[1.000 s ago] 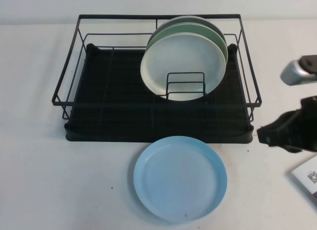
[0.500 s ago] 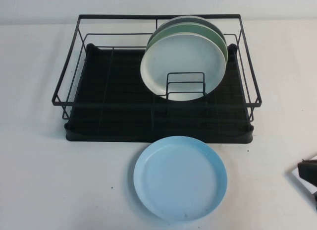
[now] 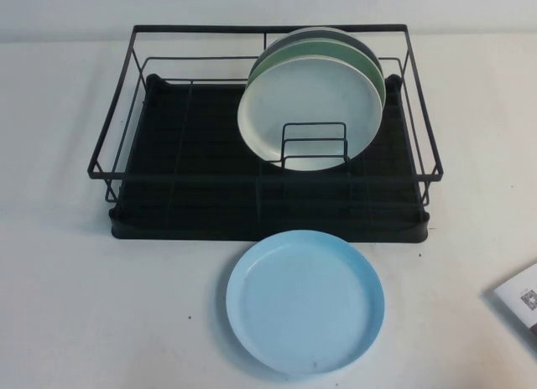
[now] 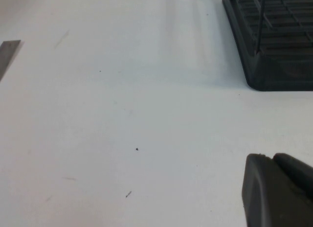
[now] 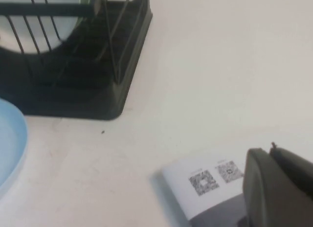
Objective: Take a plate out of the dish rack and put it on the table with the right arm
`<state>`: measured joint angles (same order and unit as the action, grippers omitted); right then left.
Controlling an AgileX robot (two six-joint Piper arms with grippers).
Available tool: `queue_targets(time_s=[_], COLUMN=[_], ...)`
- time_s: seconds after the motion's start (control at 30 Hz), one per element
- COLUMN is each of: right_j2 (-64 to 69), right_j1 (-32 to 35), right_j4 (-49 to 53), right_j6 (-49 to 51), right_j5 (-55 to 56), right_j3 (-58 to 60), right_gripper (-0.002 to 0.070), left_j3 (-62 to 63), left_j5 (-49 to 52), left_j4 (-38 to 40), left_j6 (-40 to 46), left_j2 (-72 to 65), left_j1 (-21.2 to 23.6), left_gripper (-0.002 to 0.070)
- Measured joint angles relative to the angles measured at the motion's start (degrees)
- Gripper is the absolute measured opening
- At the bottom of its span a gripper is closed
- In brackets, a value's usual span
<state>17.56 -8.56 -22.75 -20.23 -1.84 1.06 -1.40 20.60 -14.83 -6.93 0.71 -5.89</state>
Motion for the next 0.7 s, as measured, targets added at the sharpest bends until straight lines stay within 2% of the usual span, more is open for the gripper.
queue_targets(time_s=[0.27, 0.7], right_j2=[-16.93, -17.99], right_j1=[4.51, 4.96], right_j4=[1.47, 2.7], right_j6=[-0.1, -0.1], right_j5=[-11.46, -16.91], right_j3=[0.58, 0.59], right_gripper=[-0.0018, -0.0018], left_j3=[0.0, 0.0], left_j5=[0.0, 0.0], left_j4=[0.0, 0.0], left_j6=[0.0, 0.0], left_j2=[0.0, 0.0], left_j1=[0.0, 0.0], left_gripper=[-0.0006, -0.0006])
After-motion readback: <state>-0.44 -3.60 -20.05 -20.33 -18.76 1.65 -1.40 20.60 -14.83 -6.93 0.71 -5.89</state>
